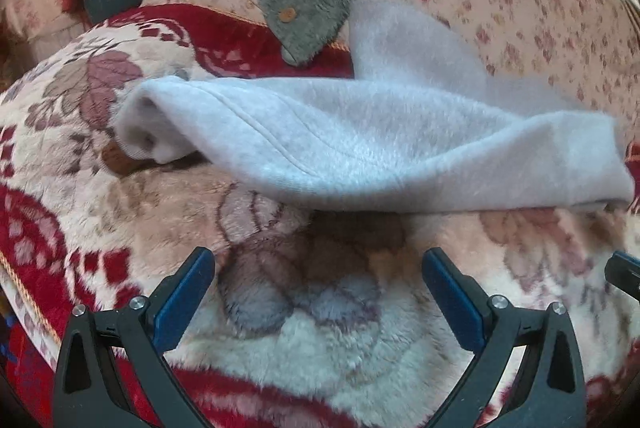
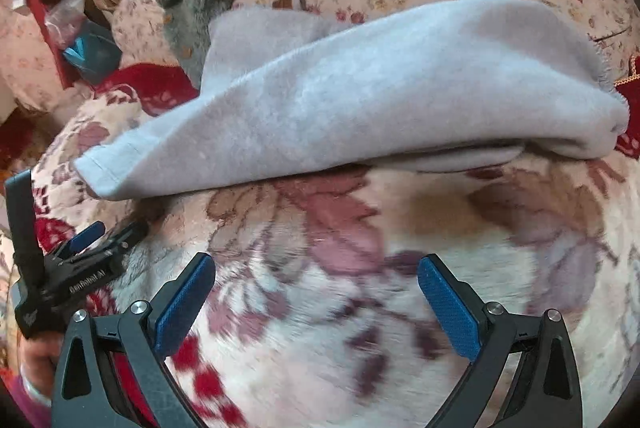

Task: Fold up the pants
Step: 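Move the right tool toward the sweatpants leg cuff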

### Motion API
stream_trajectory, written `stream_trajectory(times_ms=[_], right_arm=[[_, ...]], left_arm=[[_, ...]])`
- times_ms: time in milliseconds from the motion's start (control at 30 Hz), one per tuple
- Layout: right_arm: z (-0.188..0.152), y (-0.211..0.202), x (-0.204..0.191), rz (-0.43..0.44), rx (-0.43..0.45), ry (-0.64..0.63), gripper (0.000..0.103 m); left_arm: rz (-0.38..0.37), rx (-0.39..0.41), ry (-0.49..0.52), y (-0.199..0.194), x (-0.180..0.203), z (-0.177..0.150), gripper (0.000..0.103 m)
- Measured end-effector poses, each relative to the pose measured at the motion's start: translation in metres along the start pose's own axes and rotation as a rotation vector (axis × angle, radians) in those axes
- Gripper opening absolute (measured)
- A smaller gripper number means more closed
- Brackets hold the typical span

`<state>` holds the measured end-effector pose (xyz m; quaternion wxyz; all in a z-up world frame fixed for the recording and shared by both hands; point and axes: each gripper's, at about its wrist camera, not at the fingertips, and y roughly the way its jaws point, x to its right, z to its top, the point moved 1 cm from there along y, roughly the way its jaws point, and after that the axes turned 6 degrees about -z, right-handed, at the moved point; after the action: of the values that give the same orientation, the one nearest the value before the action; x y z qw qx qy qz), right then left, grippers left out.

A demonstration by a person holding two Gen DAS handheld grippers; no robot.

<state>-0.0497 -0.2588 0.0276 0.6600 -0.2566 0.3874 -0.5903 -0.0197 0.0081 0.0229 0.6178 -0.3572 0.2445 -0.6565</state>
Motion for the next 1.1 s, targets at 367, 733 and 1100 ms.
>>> stream_trajectory(times_ms=[367,733,1100], right_arm=[[0.021,-0.043,0.060,0.030,0.037,0.048,0.103],[0.033,-0.050,0.064,0.005,0.064,0.022,0.103],[0.079,-0.051,0.119,-0.050,0.042,0.096,0.103]], left_arm=[[0.060,0.053,-0.055,-0.043,-0.019,0.024,0.103],[0.107,0.079,-0.094,-0.048,-0.040,0.034,0.103],[0.108,0.071,-0.127,-0.032,-0.048,0.040,0.103]])
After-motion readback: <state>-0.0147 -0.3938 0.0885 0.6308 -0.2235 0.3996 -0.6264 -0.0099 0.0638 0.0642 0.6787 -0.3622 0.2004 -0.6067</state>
